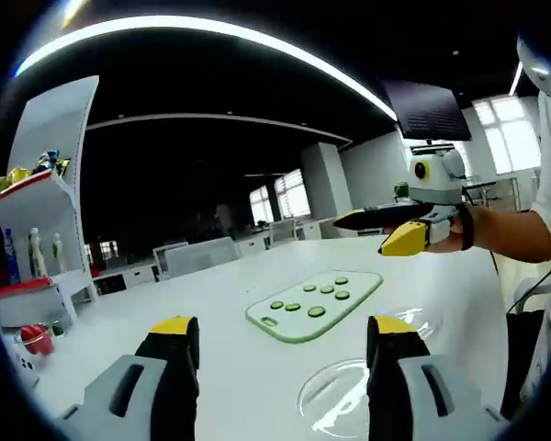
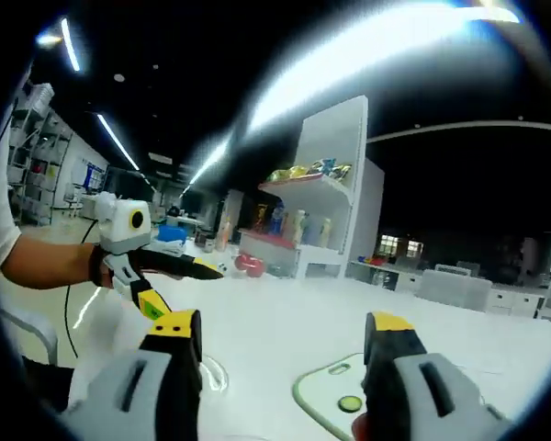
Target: Open the petri dish lid, add cucumber slices into the petri dish, and close the lid
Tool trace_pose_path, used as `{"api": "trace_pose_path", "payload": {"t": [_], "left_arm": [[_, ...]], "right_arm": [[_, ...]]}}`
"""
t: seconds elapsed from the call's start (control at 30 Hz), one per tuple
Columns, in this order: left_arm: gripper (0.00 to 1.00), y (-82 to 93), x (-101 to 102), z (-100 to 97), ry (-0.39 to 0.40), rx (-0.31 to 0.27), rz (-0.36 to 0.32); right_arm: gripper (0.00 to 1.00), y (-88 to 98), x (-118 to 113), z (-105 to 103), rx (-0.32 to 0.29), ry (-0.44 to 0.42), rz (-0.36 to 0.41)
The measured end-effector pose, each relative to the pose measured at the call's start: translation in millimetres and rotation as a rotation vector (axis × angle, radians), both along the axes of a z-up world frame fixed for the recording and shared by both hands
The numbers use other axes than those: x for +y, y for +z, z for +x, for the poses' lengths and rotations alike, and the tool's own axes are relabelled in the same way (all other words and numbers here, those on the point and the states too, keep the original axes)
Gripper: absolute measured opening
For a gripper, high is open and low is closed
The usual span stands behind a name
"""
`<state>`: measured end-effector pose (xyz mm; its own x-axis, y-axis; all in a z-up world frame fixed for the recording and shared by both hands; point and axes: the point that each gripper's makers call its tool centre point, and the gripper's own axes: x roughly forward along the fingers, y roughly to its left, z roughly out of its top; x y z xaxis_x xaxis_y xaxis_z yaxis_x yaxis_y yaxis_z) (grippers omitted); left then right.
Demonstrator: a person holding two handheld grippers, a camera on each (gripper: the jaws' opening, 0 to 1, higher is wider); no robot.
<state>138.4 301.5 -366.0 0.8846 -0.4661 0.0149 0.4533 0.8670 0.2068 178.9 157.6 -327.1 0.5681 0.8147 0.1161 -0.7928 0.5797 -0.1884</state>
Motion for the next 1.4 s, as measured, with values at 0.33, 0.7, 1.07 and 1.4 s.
{"api": "trace_pose_path", "payload": {"t": [0.33,0.7,1.07,1.4], "left_arm": [[0.75,13.1,7,-4.2,0.066,-0.043,0.014],[0.77,36.0,42,-14.4,0.274,-0.132,-0.013],[0.78,42.3,57,-15.2,0.324,-0.148,-0.031],[0.78,43.0,66,-21.3,0.377,-0.152,-0.054]], "right_arm": [[0.70,16.7,-82,-8,-0.006,-0.149,0.088],[0.70,19.5,-194,-8,-0.015,-0.442,0.153],[0.69,13.6,-258,-28,-0.010,-0.563,0.174],[0.69,0.6,-297,-39,0.010,-0.649,0.183]]}}
